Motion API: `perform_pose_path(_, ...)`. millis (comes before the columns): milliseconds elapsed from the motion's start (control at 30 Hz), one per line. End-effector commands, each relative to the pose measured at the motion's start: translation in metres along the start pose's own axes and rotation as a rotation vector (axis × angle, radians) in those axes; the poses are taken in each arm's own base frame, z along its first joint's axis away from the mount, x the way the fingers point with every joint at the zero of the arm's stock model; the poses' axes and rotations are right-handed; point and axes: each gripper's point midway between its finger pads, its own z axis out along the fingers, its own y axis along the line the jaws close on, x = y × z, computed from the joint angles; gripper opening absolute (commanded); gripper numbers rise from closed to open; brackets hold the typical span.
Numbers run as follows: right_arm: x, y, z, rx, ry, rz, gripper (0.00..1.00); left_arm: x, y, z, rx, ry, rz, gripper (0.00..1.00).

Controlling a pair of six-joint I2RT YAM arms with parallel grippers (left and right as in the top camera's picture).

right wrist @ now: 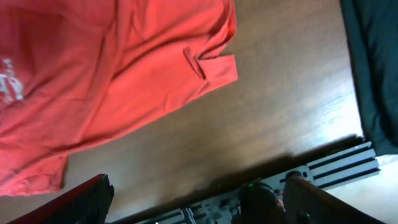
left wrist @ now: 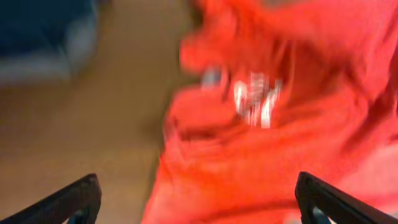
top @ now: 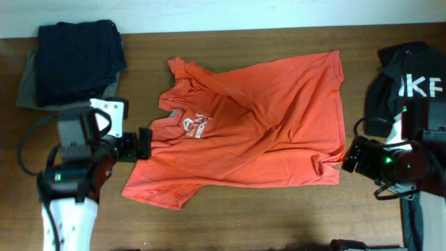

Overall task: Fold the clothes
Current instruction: 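Lower both grippers to the shirt's left and right bottom hem corners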

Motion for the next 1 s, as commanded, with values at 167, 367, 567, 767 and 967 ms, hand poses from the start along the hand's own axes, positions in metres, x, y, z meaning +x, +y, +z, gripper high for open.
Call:
perform_pose_path(167, 0.001, -0.001, 0.038, 0.015, 0.056, 0.014, 0.92, 0.058, 0.004, 0.036, 0.016, 0.345, -0.123, 0.99)
perform_pose_path(367, -0.003, 0.000, 0.042, 0.018, 0.066, 0.015, 0.93, 0.102, 0.050, 0.042, -0.241, 0.559, -0.261, 0.99)
perform_pose_path(567, -0.005, 0.001, 0.045, 0.022, 0.075, 0.015, 0.93, 0.128, 0.045, 0.061, -0.184, 0.714, -0.317, 0.99)
perform_pose_path(767, -0.005, 0.001, 0.046, 0.022, 0.074, 0.015, 0.93, 0.143, 0.044, 0.080, -0.159, 0.799, -0.336, 0.99)
perform_pose_path(967, -0.005, 0.001, 0.046, 0.023, 0.075, 0.016, 0.93, 0.152, 0.046, 0.092, -0.162, 0.837, -0.338, 0.99)
